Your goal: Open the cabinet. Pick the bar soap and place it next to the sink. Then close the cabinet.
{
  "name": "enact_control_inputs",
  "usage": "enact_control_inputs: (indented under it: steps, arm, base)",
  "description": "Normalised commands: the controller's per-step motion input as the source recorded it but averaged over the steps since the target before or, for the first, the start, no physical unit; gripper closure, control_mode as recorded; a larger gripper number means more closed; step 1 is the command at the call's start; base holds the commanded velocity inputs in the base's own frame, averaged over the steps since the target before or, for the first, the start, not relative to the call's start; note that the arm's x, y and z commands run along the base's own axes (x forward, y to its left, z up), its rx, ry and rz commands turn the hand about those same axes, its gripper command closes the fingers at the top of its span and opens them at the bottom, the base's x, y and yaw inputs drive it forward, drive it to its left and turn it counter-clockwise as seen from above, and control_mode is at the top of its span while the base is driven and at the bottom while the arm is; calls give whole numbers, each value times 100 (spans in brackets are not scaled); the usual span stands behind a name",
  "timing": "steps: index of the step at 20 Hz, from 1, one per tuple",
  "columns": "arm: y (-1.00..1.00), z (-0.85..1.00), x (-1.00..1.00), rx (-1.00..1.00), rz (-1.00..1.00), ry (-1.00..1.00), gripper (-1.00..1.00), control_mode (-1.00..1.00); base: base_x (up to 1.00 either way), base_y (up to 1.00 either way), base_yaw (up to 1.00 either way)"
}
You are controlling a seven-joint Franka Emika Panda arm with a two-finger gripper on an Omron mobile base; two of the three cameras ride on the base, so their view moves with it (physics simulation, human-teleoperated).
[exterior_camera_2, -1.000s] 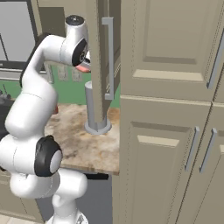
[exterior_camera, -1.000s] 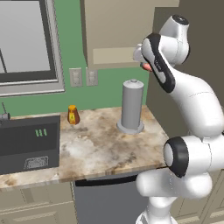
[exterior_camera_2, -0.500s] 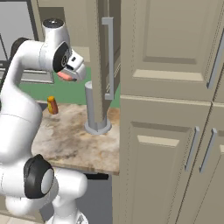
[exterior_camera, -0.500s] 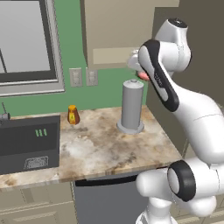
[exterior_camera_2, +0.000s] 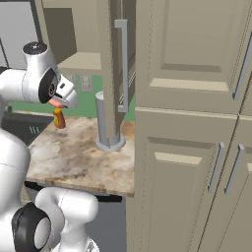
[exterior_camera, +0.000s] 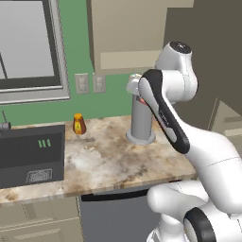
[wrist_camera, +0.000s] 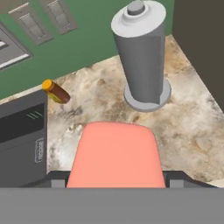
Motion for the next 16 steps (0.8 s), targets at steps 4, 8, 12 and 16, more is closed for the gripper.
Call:
enact_control_inputs:
  steps: [4,8,12,16]
  arm:
    - [48,-38,-10,3,-2,0,100,-100]
    - [53,-43,-8,1,-2,0,100,-100]
    - [54,-43,-5,0,-3,0,100,-100]
    - [52,-39,5,0,-2,0,100,-100]
  base:
    - [0,0,0]
    - [0,0,0]
    - [0,0,0]
    - [0,0,0]
